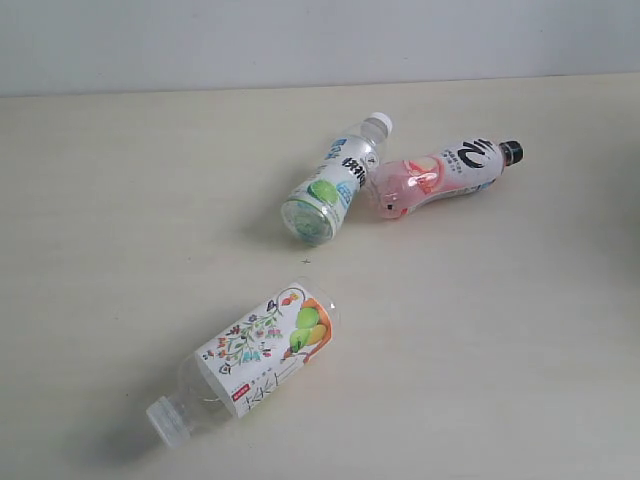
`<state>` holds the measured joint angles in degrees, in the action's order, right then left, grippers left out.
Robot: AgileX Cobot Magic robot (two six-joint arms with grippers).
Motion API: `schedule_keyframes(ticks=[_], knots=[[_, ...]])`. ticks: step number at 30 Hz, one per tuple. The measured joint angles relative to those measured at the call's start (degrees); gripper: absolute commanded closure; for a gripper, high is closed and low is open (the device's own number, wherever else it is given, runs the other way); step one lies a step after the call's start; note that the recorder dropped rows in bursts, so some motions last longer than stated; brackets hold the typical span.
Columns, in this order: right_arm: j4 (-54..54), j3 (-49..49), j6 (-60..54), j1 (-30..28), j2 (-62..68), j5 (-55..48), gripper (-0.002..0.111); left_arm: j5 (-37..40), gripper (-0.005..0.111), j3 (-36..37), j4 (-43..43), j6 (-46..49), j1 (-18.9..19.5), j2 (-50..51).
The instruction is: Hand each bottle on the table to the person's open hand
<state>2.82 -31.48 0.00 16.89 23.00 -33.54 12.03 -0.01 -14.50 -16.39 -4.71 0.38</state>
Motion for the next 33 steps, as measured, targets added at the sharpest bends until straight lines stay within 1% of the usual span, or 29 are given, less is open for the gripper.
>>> schedule_keyframes(ticks=[2, 7, 11, 15, 19, 25, 33], knots=[[-1.3, 5.8, 0.0, -3.1, -3.6, 5.7, 0.108, 0.0, 0.107, 0.0, 0.0, 0.0, 0.0, 0.0], [-2.0, 12.9, 0.0, -7.1, -8.7, 9.4, 0.108, 0.0, 0.107, 0.0, 0.0, 0.0, 0.0, 0.0], [-2.1, 16.6, 0.0, -9.2, -11.7, 12.0, 0.108, 0.0, 0.107, 0.0, 0.0, 0.0, 0.0, 0.0], [-1.7, 19.1, 0.0, -9.3, -15.8, 15.5, 0.108, 0.0, 0.107, 0.0, 0.0, 0.0, 0.0, 0.0], [-1.0, 23.0, 0.0, -11.8, -19.5, 17.7, 0.108, 0.0, 0.107, 0.0, 0.0, 0.0, 0.0, 0.0], [-0.9, 31.2, 0.0, -13.1, -22.7, 26.4, 0.108, 0.0, 0.107, 0.0, 0.0, 0.0, 0.0, 0.0], [0.9, 31.2, 0.4, -13.3, -22.7, 26.9, 0.108, 0.0, 0.107, 0.0, 0.0, 0.0, 0.0, 0.0]])
